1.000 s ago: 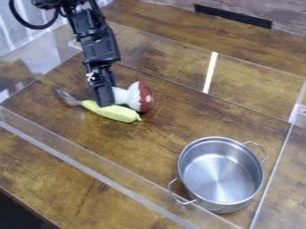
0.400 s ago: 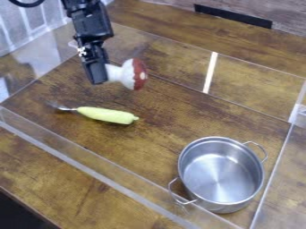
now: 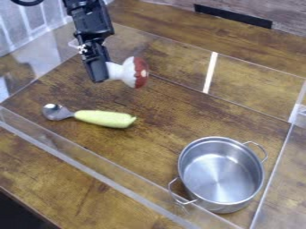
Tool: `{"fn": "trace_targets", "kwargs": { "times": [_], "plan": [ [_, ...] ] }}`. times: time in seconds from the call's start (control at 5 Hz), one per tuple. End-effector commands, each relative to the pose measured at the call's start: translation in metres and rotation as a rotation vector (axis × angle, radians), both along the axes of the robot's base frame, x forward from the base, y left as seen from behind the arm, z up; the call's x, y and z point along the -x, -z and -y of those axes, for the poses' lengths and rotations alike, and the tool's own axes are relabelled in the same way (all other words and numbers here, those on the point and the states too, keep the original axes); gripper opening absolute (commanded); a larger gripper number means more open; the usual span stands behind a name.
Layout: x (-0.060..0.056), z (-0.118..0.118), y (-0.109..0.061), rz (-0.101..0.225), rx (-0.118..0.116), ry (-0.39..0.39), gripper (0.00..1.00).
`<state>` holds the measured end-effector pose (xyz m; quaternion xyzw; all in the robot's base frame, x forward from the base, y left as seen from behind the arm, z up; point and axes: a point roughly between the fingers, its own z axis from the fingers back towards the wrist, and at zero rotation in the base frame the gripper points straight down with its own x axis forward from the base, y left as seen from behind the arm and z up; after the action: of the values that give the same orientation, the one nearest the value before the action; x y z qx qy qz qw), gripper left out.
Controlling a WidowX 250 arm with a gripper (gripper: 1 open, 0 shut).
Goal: Move the green spoon to the left
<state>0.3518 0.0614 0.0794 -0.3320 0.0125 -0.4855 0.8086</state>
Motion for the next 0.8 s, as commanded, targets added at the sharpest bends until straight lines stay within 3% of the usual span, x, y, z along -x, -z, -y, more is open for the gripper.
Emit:
{"fn": "trace_targets", "kwargs": {
  "times": [0.0,0.2,0.6],
  "plan": [
    [-0.004,0.0,-0.051,0.146,-0.036,0.003,0.0],
    [-0.001,0.005,-0.056,0.15,-0.028,0.007,0.0],
    [0.005,0.012,-0.049,0.158,-0.008,0.023,0.0]
  ]
}}
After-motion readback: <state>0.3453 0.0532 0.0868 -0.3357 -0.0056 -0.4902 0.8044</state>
